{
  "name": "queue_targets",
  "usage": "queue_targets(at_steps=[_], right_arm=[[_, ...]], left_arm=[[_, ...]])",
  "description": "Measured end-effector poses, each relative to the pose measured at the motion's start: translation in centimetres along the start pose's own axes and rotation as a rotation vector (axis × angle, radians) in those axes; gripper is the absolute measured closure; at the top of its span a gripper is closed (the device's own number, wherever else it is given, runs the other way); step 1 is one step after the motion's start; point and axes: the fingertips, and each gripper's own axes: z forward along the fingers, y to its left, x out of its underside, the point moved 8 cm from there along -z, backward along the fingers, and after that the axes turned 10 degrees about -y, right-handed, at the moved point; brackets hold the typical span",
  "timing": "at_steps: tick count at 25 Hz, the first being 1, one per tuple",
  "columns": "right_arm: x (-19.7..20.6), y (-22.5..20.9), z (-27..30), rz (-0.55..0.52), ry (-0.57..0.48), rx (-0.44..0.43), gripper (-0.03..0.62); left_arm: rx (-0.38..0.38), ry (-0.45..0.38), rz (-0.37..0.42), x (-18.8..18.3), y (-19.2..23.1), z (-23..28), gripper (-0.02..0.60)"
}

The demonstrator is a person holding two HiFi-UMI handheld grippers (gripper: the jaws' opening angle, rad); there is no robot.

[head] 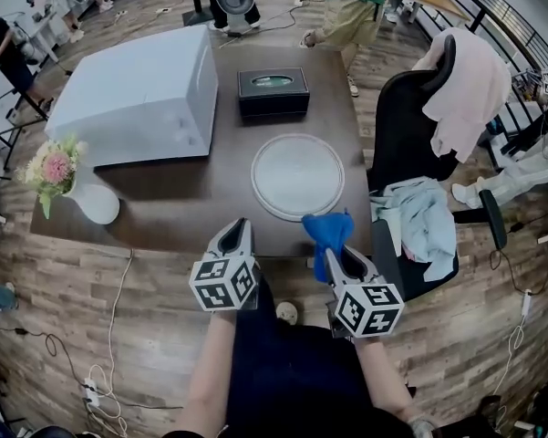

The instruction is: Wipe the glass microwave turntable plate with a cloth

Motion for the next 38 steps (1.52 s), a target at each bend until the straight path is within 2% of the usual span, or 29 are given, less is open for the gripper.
queue_targets(at_steps=[7,10,15,19,23,27,31,38], right_arm=[[-0.2,-0.4,2.0,0.007,0.018,0.027,0.513],[-0.2,-0.5,2.6,0.009,0.025,0.039,0.513],[-0.2,-0.9,3.3,0.016,0.037,0.067,0.513],[-0.3,-1.2,3.8,0.021,0.044,0.087,0.513],[-0.3,-1.3,4.4,0.021,0.050,0.098,0.513],[-0.4,-1.3,5.0,0.019,0.058,0.100,0.513],[-0.7,-1.2,5.8,0.002,0.065,0.089,0.513],[-2.4,-1.5,8.2,-0.053,0.063,0.051,0.513]], left_arm=[[-0.038,0.047,-0.011,0.0,2.7,5.5,0.570],[-0.028,0.068,-0.023,-0.1,3.2,7.6,0.490],[-0.011,0.116,-0.010,0.2,3.4,10.3,0.488],[-0.027,0.158,0.002,0.9,3.7,12.3,0.488],[-0.046,0.199,0.059,1.0,4.0,13.6,0.488],[-0.101,0.314,0.170,1.6,3.7,14.7,0.501],[-0.127,0.328,0.256,1.9,3.4,15.1,0.518],[-0.130,0.337,0.275,2.0,3.2,15.0,0.525]])
